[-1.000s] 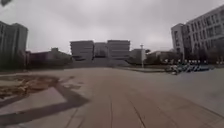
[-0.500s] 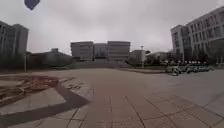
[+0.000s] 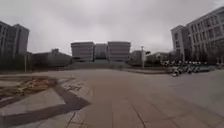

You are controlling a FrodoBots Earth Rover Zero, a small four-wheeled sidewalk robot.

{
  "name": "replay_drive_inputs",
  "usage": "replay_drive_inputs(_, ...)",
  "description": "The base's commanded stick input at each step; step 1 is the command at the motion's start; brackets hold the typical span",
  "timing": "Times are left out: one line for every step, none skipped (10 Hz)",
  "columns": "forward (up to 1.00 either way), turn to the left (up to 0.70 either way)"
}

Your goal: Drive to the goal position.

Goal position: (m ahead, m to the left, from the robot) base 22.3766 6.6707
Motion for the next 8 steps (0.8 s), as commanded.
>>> replay_drive_inputs(0.70,0.00)
replay_drive_inputs(0.70,0.00)
replay_drive_inputs(0.70,0.00)
replay_drive_inputs(0.70,0.00)
replay_drive_inputs(0.70,0.00)
replay_drive_inputs(0.70,0.00)
replay_drive_inputs(0.70,0.00)
replay_drive_inputs(0.70,0.00)
